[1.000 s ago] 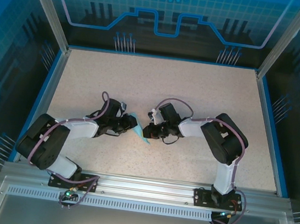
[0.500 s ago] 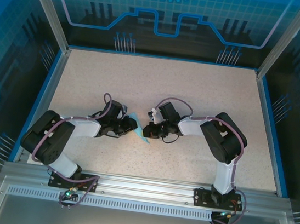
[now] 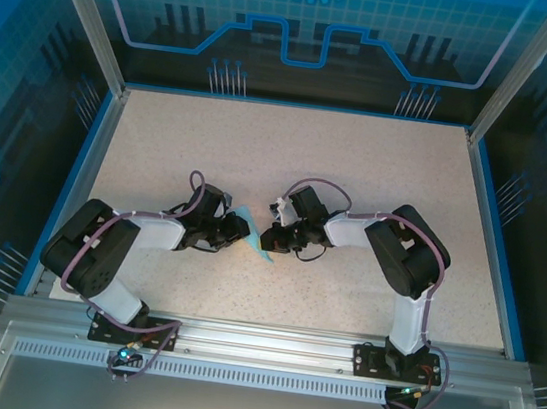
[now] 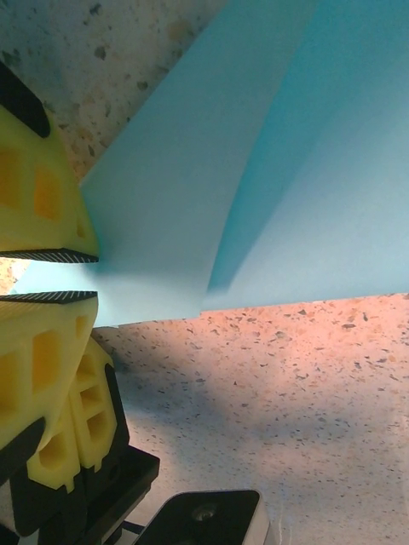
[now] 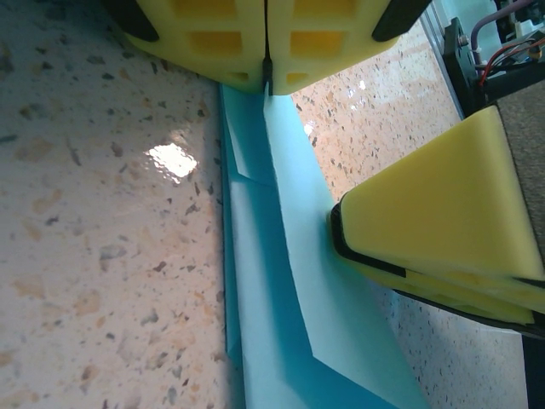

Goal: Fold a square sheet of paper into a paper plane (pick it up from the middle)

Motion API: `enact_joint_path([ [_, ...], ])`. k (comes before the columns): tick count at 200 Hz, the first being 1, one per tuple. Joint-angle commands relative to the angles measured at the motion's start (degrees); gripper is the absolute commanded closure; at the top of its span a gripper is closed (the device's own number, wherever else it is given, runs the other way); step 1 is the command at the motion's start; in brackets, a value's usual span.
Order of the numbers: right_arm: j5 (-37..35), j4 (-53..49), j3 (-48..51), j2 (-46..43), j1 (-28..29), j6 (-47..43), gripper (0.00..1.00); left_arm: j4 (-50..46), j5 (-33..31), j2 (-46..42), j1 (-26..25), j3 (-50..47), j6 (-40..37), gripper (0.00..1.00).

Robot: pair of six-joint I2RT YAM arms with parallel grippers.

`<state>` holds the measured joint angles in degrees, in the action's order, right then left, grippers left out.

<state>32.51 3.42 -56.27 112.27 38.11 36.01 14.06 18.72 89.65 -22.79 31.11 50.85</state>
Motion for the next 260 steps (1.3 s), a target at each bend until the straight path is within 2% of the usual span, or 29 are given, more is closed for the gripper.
enact_joint_path([
  [1,-2.5,-3.0,0.5,3.8,0.0,-0.1,0.95,-0.2,-0.9,1.5,-0.4,1.3,-1.3,0.79],
  [145,-2.7,-3.3,0.7,4.3,0.0,0.3,1.00,-0.8,-1.1,3.6,-0.4,3.4,-3.4,0.80],
  [218,-0.3,-5.4,-1.2,-1.6,-0.6,-0.1,0.84,-3.5,-1.5,4.7,-0.4,3.4,-3.4,0.81],
  [260,-0.9,-8.4,-1.4,-3.9,-0.5,-0.9,0.80,-3.4,-1.5,5.0,-0.4,3.4,-3.4,0.81],
])
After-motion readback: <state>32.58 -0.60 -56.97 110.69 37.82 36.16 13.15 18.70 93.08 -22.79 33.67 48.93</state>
